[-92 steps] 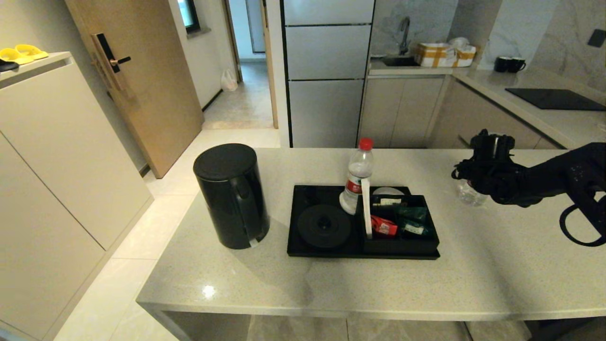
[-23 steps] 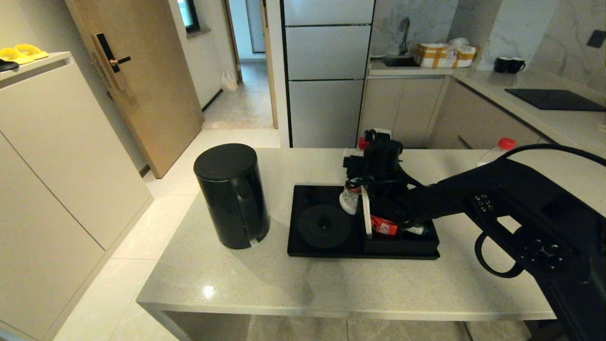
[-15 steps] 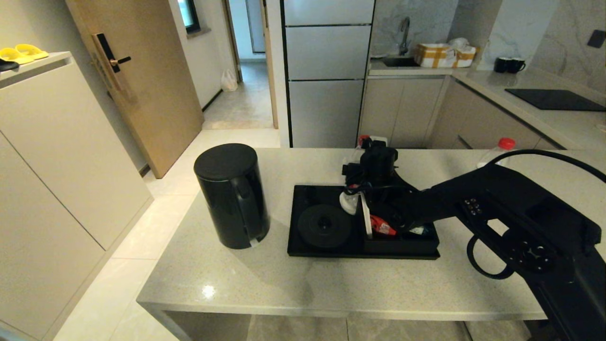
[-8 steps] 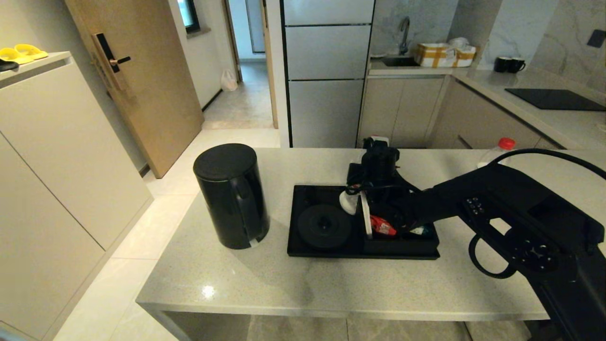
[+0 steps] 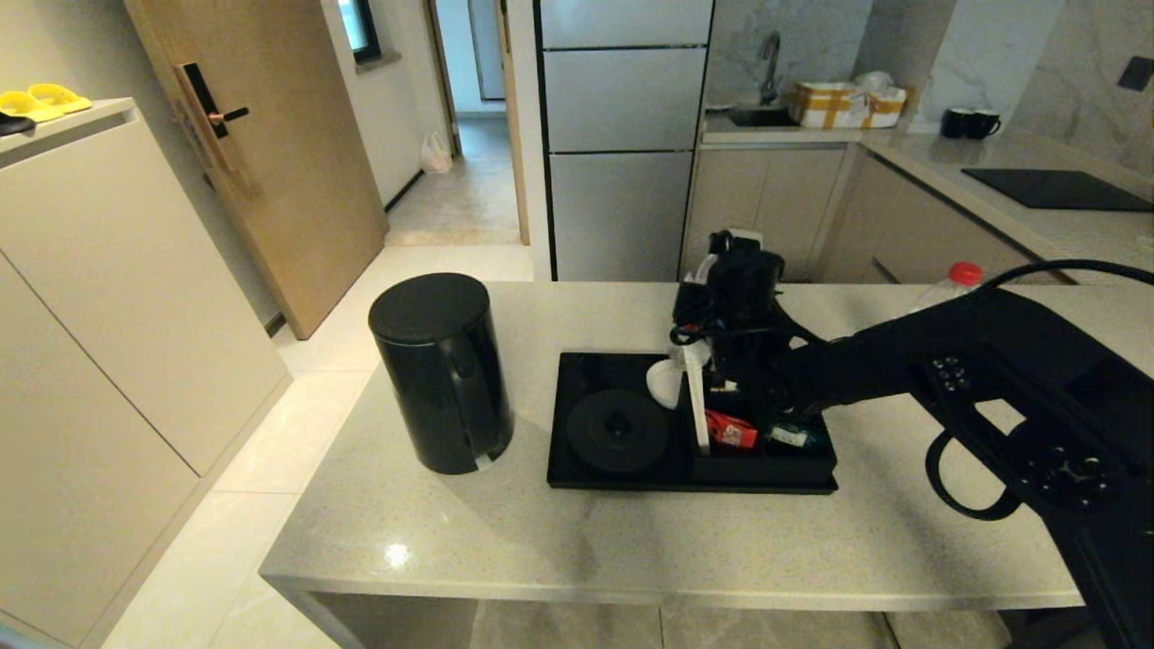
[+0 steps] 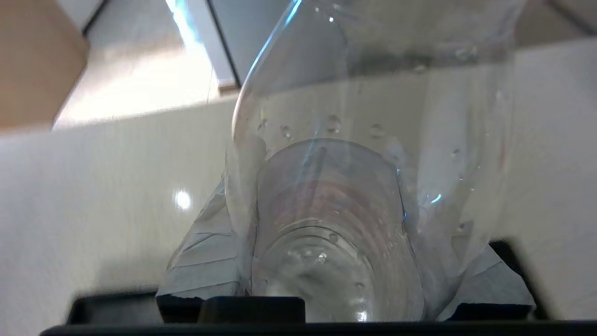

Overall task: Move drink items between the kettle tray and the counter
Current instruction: Place it on the right

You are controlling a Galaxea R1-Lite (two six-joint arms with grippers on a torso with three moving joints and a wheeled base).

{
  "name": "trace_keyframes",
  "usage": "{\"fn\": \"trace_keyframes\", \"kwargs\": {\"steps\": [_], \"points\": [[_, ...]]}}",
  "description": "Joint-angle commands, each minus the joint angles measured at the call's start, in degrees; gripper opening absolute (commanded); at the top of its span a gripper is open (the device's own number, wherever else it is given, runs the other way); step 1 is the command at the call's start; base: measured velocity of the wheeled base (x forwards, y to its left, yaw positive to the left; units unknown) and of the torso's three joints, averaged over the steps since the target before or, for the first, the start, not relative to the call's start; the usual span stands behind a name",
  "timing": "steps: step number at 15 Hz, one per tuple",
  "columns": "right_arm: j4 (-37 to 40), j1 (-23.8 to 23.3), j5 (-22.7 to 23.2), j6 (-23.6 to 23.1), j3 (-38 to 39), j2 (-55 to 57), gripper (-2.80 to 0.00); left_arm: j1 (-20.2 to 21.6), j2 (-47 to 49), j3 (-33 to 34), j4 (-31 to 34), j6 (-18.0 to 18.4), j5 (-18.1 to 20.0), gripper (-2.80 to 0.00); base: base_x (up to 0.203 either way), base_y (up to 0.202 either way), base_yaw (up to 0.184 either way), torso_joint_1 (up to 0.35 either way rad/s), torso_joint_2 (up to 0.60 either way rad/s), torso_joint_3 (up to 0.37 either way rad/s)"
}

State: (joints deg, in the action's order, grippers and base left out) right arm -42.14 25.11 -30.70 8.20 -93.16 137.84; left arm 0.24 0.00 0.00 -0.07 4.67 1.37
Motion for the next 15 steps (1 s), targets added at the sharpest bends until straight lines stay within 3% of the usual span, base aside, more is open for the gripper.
{"fn": "trace_keyframes", "kwargs": {"steps": [1, 4, 7, 11, 15], "points": [[0.3, -1.2, -0.2, 0.0, 1.5, -5.9, -2.80, 0.0, 0.0, 0.0, 0.0, 0.0, 0.0, -2.80, 0.000, 0.000, 0.000, 0.000, 0.00, 0.000], [4.9, -4.3, -5.6, -0.3, 1.6, -9.9, -2.80, 0.0, 0.0, 0.0, 0.0, 0.1, 0.0, -2.80, 0.000, 0.000, 0.000, 0.000, 0.00, 0.000], [3.4, -4.9, -8.3, 1.7, 6.4, -14.3, -2.80, 0.0, 0.0, 0.0, 0.0, 0.1, 0.0, -2.80, 0.000, 0.000, 0.000, 0.000, 0.00, 0.000], [-2.2, -7.6, -10.7, 3.0, 24.0, -26.2, -2.80, 0.0, 0.0, 0.1, 0.0, 0.1, 0.0, -2.80, 0.000, 0.000, 0.000, 0.000, 0.00, 0.000], [-2.3, -12.6, -10.7, 3.8, 40.2, -37.8, -2.80, 0.0, 0.0, 0.0, 0.0, 0.1, 0.0, -2.80, 0.000, 0.000, 0.000, 0.000, 0.00, 0.000]]}}
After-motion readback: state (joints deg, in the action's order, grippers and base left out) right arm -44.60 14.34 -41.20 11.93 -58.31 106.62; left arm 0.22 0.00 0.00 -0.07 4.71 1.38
